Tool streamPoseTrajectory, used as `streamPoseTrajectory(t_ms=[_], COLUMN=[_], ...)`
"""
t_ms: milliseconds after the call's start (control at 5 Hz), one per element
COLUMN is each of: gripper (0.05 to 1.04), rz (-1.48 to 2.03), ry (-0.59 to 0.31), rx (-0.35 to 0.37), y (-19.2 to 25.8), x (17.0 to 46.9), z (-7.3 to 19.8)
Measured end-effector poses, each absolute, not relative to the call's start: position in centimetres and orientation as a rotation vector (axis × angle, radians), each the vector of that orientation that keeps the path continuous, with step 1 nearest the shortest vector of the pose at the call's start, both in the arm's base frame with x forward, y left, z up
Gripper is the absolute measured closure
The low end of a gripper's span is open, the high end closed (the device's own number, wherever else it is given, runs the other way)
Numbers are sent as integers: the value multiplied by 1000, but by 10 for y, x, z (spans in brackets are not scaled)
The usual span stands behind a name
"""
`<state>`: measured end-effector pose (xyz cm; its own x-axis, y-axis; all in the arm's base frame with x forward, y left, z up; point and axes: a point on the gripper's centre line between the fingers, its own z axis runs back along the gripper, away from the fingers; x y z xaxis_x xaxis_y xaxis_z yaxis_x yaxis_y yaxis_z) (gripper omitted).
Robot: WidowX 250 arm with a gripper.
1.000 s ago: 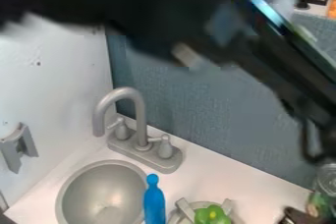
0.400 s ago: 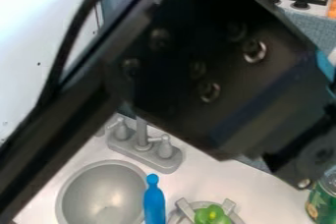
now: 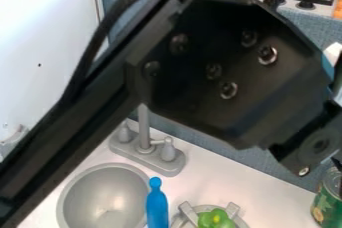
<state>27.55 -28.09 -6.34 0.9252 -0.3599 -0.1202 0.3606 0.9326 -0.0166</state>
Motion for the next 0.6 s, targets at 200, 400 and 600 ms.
streamPoseTrajectory(t_ms=[200,400,600], gripper=[452,401,121], rz=[-354,-350,-314], ry=[123,155,222], rx=[5,23,66], y=[-282,-281,-279], x=[280,284,281], z=[-60,-64,-74])
